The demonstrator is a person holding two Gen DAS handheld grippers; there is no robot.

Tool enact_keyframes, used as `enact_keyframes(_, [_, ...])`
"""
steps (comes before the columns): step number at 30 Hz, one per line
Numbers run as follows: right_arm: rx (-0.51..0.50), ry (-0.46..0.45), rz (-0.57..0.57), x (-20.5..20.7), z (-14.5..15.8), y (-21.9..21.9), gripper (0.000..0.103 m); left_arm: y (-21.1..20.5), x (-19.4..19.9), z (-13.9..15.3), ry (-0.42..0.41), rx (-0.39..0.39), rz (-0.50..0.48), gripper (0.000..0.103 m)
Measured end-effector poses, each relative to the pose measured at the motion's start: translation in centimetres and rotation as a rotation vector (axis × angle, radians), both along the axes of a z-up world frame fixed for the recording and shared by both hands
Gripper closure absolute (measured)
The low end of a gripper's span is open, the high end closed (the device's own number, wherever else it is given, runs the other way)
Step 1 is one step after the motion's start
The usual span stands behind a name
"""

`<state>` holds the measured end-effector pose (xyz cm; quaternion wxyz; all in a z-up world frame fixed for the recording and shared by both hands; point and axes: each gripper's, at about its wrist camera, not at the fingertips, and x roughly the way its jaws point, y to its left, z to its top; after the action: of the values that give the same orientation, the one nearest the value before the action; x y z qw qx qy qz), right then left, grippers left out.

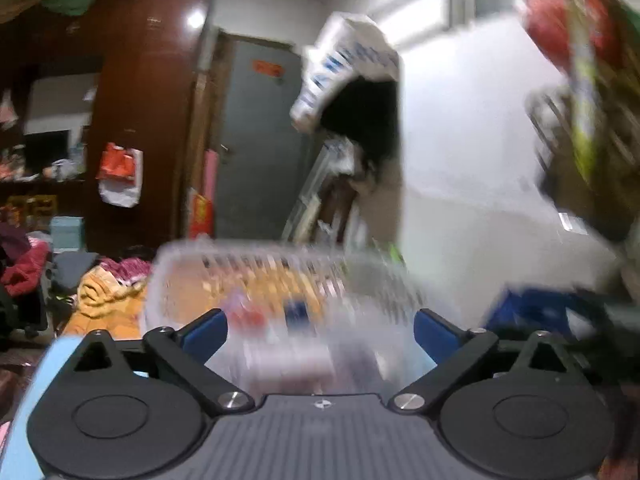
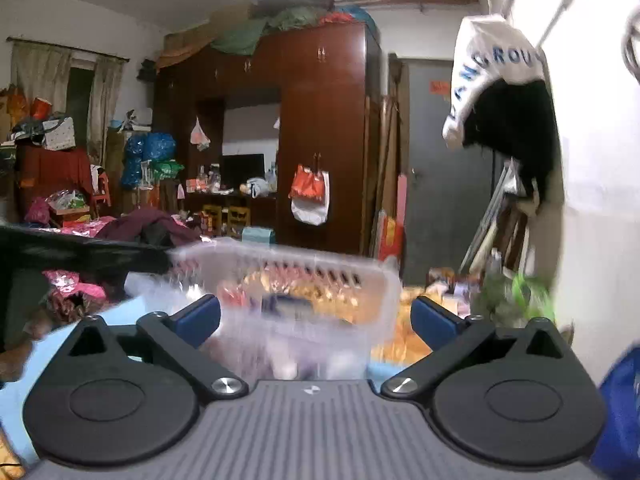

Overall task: Organize objects
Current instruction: 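Drop the silver pouch and red ball into the basket with both tools, then grasp a clear-wrapped silver packet with the right tool while the left tool grasps a small red box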

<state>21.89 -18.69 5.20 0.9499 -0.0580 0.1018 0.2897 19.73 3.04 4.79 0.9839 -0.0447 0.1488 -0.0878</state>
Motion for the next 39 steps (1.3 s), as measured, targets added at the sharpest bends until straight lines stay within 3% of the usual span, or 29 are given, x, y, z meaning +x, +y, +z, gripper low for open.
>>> enact_keyframes(2, [-0.045, 0.105, -0.007, 0.9, -2.4, 0.1, 0.000, -0.7, -0.4, -2.2, 0.044, 0.034, -0.010, 0.002])
enact_keyframes(6, [-0.077, 0.280, -0.054, 4.3, -5.9, 0.7, 0.000, -0.3, 1.2, -5.2, 0.152, -0.001, -0.012, 0.007])
enact_keyframes(10, [-0.058, 0.334, -0.049, 5.6, -7.1, 0.9, 0.000, -1.2, 1.8, -6.4, 0.172, 0.082, 0.024, 0.020])
enact_keyframes(12, [-0.071, 0.355, -0.059, 6.0, -7.6, 0.9, 0.005, -1.3, 1.7, -7.0, 0.179, 0.104, 0.023, 0.033])
enact_keyframes(15, [-0.054, 0.358, -0.066, 6.1, -7.6, 0.4, 0.010, -1.3, 1.9, -7.1, 0.171, 0.112, 0.032, 0.044])
enact_keyframes(19, [-0.069, 0.391, -0.045, 6.5, -8.1, 0.7, 0.032, -1.7, 1.8, -6.8, 0.158, 0.130, 0.023, 0.055])
enact_keyframes(22, [-0.083, 0.393, -0.045, 6.4, -8.1, 1.1, 0.033, -2.0, 1.9, -6.7, 0.150, 0.128, 0.037, 0.056])
enact_keyframes(23, [-0.086, 0.389, -0.047, 6.3, -8.1, 1.1, 0.033, -1.9, 1.9, -6.6, 0.143, 0.123, 0.038, 0.063])
enact_keyframes(26, [-0.094, 0.377, -0.054, 6.2, -7.9, 1.2, 0.033, -1.5, 1.5, -6.4, 0.109, 0.102, 0.048, 0.068])
enact_keyframes(34, [-0.054, 0.295, -0.059, 5.1, -7.3, 0.9, 0.033, 1.7, 0.1, -6.5, 0.034, -0.108, -0.015, 0.069])
enact_keyframes(39, [-0.054, 0.278, -0.064, 5.0, -7.2, 1.0, 0.033, 2.0, -0.6, -6.5, -0.013, -0.149, -0.085, 0.069])
